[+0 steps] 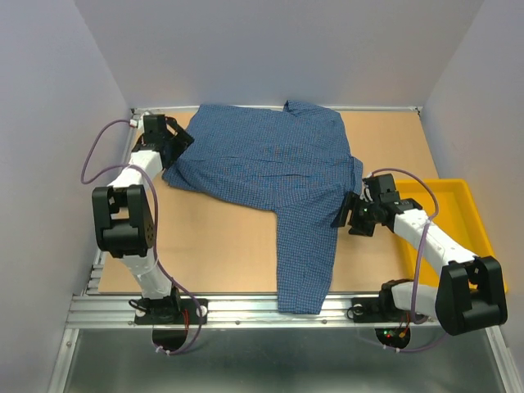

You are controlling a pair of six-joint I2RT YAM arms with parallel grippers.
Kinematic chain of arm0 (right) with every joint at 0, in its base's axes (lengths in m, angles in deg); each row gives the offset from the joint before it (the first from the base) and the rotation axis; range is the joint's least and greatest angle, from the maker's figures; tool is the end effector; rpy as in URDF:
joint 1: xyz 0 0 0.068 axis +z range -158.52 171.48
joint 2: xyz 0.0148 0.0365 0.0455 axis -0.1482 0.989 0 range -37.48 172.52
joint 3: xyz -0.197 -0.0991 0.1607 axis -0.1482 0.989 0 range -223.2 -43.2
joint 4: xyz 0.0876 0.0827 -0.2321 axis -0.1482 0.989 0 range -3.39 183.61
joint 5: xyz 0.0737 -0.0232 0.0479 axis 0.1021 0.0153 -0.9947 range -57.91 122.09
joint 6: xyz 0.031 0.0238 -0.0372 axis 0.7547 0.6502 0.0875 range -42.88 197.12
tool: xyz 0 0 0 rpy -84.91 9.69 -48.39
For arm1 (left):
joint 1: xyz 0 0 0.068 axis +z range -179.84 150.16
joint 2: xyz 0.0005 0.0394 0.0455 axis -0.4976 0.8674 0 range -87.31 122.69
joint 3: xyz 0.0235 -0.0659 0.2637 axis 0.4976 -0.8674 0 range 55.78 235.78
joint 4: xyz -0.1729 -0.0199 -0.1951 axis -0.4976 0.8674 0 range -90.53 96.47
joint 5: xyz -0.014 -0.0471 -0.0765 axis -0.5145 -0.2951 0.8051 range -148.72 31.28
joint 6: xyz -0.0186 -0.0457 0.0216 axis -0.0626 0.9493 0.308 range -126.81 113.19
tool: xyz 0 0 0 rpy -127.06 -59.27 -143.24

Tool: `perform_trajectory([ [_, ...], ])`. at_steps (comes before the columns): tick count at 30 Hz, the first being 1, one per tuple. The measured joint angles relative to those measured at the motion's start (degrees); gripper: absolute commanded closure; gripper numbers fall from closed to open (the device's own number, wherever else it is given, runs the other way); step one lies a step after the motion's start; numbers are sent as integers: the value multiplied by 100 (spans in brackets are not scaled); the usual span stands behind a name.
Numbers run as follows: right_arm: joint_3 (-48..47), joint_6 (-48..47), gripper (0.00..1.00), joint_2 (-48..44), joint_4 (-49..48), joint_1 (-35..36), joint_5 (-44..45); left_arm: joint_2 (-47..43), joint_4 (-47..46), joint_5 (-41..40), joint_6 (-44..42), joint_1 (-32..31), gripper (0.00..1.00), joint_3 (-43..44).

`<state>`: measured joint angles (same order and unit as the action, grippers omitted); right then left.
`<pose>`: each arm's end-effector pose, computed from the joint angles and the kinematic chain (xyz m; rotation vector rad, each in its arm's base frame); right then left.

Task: Fold and stack the long sleeve shirts
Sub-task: Fold the shirt

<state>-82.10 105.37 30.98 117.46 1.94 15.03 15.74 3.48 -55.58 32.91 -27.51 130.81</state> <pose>0.2136 0.0501 0.1964 0.3103 2.6703 0.6152 0.4167 0.0150 0.2505 -0.7448 2.0288 -0.4398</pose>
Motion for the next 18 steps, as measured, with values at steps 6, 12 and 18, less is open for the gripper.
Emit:
perform_trajectory([
  [6, 0, 0, 29, 0, 0, 50, 22, -748, 179, -455, -214, 31, 10, -896],
  [12, 0, 0, 32, 4, 2, 52, 37, -1078, 374, -645, -380, 201, 9, -1591],
  [18, 0, 4, 34, 55, 4, 76, -46, -1554, 468, -531, -520, 267, 10, -2153],
])
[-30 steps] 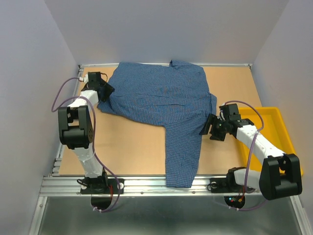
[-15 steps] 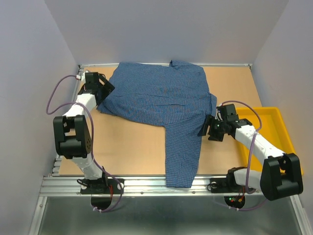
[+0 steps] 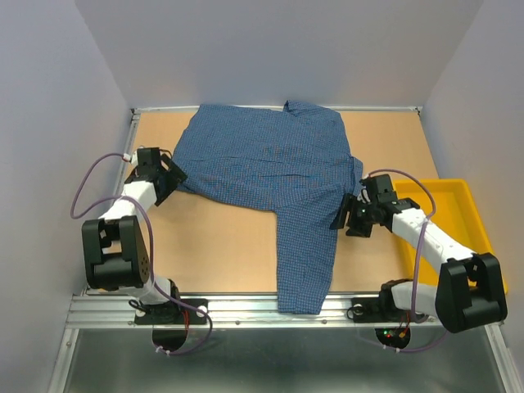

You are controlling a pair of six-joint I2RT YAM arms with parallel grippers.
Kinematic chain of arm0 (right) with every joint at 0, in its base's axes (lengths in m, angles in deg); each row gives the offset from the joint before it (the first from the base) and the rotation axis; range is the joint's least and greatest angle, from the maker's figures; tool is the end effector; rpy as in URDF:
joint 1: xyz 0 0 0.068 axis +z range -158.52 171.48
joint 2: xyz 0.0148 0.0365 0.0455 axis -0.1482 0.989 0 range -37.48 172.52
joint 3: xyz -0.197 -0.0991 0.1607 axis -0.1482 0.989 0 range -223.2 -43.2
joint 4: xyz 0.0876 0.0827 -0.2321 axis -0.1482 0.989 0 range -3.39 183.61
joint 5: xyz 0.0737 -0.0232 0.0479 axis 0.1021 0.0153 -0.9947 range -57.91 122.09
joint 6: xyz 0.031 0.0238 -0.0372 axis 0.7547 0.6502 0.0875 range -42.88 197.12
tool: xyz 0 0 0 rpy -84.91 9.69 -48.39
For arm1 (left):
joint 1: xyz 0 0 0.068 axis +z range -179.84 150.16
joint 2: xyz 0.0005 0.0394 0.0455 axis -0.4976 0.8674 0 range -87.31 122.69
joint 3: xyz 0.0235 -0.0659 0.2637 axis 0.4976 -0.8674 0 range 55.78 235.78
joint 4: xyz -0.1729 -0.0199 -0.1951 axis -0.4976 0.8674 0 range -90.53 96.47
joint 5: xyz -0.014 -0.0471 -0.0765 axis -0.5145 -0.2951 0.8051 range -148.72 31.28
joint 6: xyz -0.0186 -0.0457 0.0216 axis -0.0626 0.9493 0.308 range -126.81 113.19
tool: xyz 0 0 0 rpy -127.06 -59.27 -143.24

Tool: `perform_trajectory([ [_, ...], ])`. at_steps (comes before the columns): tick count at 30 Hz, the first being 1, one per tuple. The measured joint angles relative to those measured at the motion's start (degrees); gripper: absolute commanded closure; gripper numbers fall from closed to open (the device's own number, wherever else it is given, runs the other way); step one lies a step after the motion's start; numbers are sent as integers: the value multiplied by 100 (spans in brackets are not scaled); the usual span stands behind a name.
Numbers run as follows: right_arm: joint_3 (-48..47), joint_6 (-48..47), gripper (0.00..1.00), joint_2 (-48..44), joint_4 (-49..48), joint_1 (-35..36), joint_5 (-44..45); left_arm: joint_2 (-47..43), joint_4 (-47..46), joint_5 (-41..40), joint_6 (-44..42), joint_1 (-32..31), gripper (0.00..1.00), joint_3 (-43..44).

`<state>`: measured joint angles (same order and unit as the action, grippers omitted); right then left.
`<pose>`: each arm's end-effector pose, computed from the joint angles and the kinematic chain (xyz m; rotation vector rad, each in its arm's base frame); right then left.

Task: Fold and stack the long sleeve shirts
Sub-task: Fold the shirt

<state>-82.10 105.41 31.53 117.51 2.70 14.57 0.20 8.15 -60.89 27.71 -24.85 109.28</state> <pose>0.2136 0.0534 0.1945 0.2944 2.6855 0.6274 0.3244 0.0297 0.2157 -0.8042 2.1817 -0.2169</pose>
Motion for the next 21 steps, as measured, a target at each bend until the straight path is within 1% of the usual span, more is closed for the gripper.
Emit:
perform_trajectory([
  [5, 42, 72, 34, 170, -2, 446, -125, -603, 17, 356, -55, -2, 10, -542],
  [10, 195, 280, 34, 269, 105, 962, -157, -953, 55, 549, -107, -2, 10, -935],
  [17, 332, 669, 34, -2, 619, 1331, 385, -1346, 129, 605, -109, -2, 10, -1049],
  [21, 332, 892, 36, 125, 706, 1692, 667, -1519, 125, 544, -111, -2, 10, -1049],
])
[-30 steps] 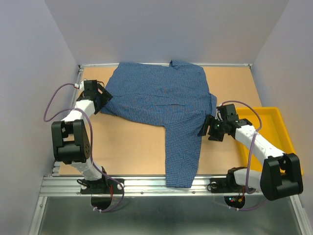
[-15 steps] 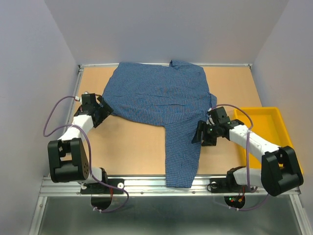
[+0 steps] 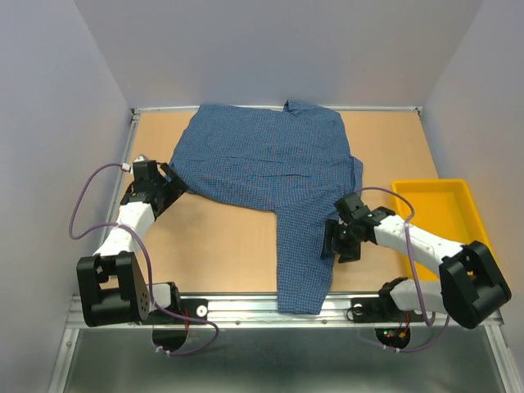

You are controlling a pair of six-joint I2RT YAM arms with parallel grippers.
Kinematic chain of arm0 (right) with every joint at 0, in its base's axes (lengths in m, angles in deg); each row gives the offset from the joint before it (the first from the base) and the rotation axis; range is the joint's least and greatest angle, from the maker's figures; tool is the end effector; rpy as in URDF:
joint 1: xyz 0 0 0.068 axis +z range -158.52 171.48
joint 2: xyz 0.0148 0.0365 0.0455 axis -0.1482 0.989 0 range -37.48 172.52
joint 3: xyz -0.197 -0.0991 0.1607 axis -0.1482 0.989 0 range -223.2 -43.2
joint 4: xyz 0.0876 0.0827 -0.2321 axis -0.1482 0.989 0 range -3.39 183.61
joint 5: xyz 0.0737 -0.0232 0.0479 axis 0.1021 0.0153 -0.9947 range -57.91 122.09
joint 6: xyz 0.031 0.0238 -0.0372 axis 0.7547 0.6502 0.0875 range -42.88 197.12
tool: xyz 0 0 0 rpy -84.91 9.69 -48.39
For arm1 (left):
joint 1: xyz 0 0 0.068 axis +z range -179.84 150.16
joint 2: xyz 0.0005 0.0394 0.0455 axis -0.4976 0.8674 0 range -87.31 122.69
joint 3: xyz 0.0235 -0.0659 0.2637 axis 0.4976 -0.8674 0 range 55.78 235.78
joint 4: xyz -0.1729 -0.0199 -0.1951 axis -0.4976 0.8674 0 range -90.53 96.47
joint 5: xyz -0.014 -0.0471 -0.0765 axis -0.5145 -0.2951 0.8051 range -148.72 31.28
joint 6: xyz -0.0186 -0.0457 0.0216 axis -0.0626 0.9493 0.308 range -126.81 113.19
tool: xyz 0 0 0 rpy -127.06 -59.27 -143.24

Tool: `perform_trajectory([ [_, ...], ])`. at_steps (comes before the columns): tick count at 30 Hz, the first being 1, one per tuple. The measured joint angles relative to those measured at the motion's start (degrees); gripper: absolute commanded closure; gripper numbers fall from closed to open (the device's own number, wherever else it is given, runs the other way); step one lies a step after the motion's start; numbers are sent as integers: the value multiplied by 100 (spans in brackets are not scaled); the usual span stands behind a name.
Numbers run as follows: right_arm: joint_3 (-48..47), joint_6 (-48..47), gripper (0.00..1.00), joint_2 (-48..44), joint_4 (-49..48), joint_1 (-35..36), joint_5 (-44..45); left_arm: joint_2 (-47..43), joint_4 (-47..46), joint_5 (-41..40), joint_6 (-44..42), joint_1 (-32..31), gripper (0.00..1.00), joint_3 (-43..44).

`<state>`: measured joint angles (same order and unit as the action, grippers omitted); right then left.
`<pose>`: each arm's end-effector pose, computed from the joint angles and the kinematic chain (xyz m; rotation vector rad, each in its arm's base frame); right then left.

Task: Fold and stack the long sleeve shirts
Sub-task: Fold the shirt

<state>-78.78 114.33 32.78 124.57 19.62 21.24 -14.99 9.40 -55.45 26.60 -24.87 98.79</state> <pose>0.1723 0.0998 0.1679 0.1907 2.9446 0.4790 0.2669 0.0212 0.2281 -0.7189 2.1589 -0.3280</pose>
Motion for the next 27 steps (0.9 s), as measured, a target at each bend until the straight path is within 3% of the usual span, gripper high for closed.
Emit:
perform_trajectory([
  [4, -59, 201, 37, 369, 15, 385, 166, -17, 7, -50, -24, 0, 10, 0],
  [6, -177, 315, 43, 538, 42, 575, 271, -17, 0, -52, -39, 0, 10, 0],
  [9, -374, 442, 58, 831, 61, 811, 385, -17, -4, -55, -63, 0, 10, -2],
  [12, -531, 496, 83, 1056, 63, 1060, 492, -17, -7, -55, -81, 0, 10, -2],
  [13, -562, 507, 98, 1117, 44, 1113, 505, -17, -13, -55, -87, 0, 10, -2],
  [20, -852, 470, 100, 1143, 251, 1169, 837, -17, -28, -55, -101, 0, 10, -2],
  [27, -2863, -72, 99, 1248, 658, 916, 1351, 111, -24, -50, -98, 0, 10, 55],
])
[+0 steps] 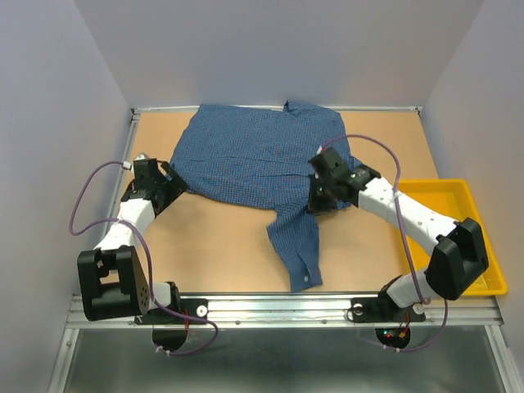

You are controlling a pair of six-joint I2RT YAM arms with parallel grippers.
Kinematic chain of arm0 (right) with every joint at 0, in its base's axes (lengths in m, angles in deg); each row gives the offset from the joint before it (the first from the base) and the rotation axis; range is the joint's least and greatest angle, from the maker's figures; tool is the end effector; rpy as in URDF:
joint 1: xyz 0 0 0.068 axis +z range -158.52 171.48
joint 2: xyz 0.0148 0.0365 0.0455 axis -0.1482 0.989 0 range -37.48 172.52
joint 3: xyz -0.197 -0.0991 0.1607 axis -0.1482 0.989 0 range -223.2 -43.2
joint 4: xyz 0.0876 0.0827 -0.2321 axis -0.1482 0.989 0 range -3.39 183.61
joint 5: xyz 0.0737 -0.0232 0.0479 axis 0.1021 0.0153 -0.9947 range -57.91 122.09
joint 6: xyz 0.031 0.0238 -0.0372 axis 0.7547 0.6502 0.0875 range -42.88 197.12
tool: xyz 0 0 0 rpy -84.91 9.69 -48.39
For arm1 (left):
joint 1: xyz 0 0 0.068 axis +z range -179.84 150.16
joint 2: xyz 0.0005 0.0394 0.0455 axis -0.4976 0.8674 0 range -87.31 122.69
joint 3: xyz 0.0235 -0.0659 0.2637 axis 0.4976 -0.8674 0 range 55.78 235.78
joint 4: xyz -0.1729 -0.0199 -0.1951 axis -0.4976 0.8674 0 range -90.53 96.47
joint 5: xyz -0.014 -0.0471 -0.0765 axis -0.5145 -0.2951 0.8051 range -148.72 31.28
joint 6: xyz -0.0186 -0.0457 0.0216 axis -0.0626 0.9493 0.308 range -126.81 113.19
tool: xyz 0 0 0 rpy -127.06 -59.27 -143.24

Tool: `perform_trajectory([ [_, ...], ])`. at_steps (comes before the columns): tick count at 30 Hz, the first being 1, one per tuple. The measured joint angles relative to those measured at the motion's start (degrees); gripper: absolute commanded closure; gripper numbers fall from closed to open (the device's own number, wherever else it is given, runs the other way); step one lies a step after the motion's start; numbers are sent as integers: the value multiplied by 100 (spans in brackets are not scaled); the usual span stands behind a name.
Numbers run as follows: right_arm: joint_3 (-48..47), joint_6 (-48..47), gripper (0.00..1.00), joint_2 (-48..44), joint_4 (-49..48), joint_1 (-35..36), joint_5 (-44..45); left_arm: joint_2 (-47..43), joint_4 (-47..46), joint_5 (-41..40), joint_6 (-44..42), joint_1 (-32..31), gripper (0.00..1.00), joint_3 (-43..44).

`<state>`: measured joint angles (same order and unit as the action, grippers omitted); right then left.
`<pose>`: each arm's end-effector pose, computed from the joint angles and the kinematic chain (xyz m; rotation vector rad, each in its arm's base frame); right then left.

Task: Fold and stack the long sleeve shirts
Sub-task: Fold the shirt

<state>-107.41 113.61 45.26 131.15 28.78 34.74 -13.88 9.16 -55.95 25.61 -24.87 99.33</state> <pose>0.2298 0.1731 0.2567 -0.0041 2.7182 0.3404 0.2707 0.0218 0.2267 -0.7060 2.1671 -0.3081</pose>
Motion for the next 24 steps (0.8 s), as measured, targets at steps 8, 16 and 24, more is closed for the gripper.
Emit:
perform_trajectory([
  [8, -1945, -719, 99, 1001, 52, -1137, 103, 295, -39, 50, 68, 0, 10, 382],
  [16, -3696, -1047, 99, 2096, 61, -1733, -122, 485, -79, 94, 94, 0, 10, 522],
  [24, -4522, -1091, 99, 2780, -55, -2009, -496, 667, -98, 96, 107, 0, 10, 522],
])
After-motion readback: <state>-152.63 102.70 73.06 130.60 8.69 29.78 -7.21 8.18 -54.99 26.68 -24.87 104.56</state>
